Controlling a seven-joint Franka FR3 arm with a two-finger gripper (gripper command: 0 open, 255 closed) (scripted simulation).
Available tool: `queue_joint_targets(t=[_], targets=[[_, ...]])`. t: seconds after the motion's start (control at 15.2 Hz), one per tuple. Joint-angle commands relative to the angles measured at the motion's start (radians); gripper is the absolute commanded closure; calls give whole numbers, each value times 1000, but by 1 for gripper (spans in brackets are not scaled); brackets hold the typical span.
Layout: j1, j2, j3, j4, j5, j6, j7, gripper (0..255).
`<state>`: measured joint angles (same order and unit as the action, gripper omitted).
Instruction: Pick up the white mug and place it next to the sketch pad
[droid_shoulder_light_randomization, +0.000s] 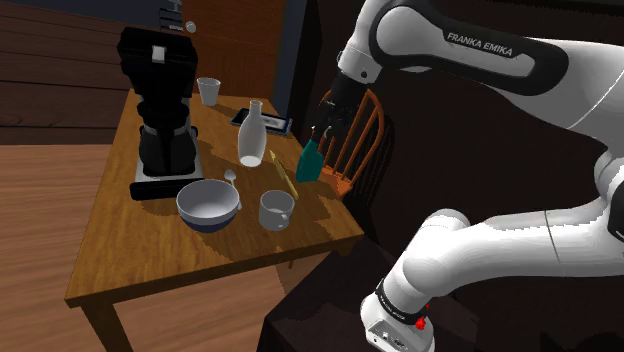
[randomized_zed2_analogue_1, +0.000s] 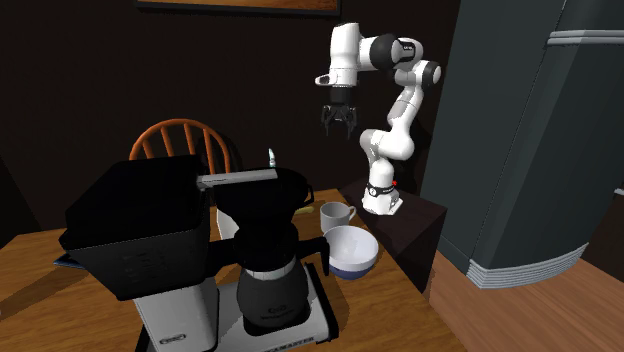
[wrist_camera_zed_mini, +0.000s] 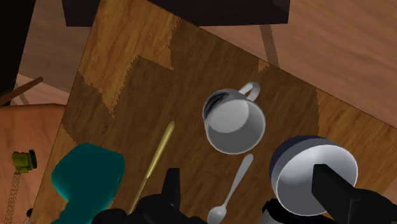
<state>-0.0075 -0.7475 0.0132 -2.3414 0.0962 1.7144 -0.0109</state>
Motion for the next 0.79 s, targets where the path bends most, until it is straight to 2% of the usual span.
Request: queue_joint_targets(t=[0.0, 0.4, 0.73], targets=[[0, 0, 0, 0, 0, 0, 0, 0], [-4, 61, 23, -152, 5, 204, 15, 0], [-7, 156, 41, -247, 10, 386, 29, 0]])
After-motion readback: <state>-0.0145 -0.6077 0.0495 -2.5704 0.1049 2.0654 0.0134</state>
